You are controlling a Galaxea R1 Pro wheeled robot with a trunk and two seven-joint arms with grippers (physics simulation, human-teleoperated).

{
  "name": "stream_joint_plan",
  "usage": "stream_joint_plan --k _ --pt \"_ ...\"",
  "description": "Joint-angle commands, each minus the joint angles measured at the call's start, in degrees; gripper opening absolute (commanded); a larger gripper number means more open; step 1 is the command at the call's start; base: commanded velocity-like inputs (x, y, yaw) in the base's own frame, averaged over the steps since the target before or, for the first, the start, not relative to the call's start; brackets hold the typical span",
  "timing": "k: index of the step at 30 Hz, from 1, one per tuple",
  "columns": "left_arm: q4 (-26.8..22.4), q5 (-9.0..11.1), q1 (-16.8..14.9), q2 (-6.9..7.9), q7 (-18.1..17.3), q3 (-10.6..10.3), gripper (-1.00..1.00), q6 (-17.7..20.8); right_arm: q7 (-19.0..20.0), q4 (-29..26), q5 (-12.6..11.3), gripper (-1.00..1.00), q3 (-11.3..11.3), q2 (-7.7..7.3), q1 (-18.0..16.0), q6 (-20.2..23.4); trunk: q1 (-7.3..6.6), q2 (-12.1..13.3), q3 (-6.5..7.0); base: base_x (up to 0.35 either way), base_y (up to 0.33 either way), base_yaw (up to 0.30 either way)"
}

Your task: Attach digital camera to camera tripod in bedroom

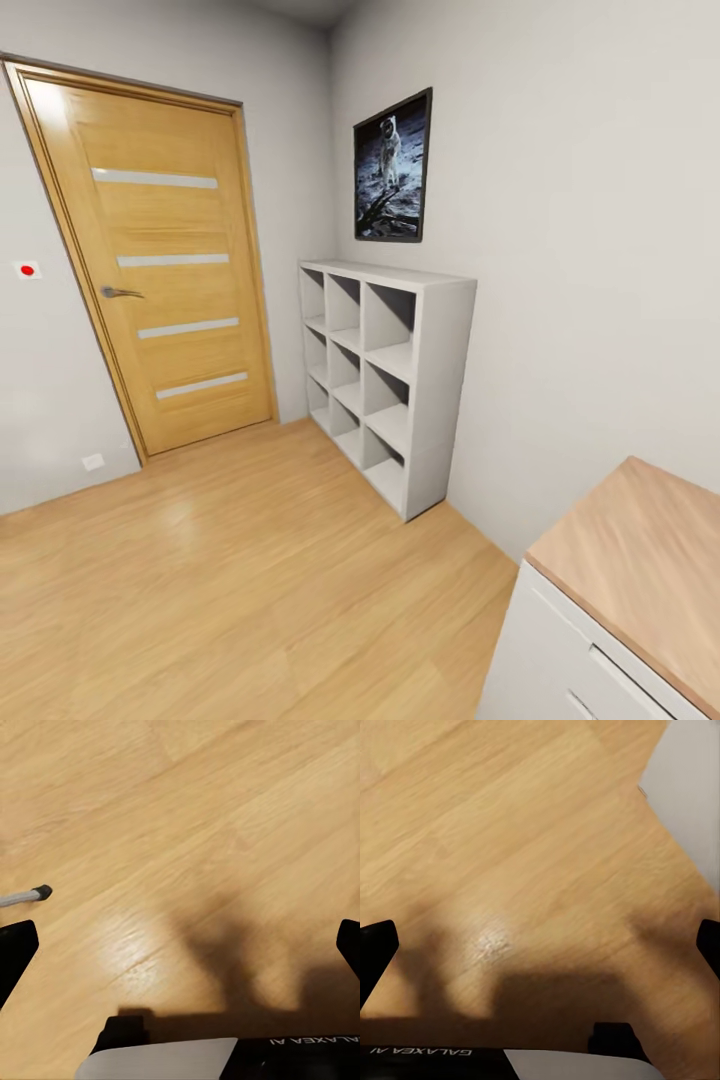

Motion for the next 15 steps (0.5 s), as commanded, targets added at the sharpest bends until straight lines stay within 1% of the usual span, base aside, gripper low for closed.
stream_joint_plan --k 1,7,12,15 --pt "-0.05 -0.04 0.01 -0.02 0.01 -0.07 1.00 -0.10 -0.02 0.02 -0.02 1.00 -0.02 0.01 -0.02 -0.17 0.01 -0.03 -0.05 0.094 0.000 0.066" --pt "0.03 -0.10 0.01 -0.01 0.01 -0.12 1.00 -0.10 -0.02 0.07 -0.02 1.00 -0.03 0.01 -0.02 -0.15 0.01 -0.03 -0.05 0.245 -0.008 0.019" --pt "0.04 -0.11 0.01 -0.04 0.01 -0.14 1.00 -0.10 -0.05 0.03 -0.07 1.00 -0.09 0.01 -0.02 -0.15 0.01 -0.03 -0.05 0.078 -0.015 0.002" --pt "0.04 -0.11 0.01 -0.02 0.01 -0.09 1.00 -0.10 -0.07 0.04 -0.07 1.00 -0.09 0.01 -0.02 -0.15 0.01 -0.03 -0.05 0.163 -0.095 0.000"
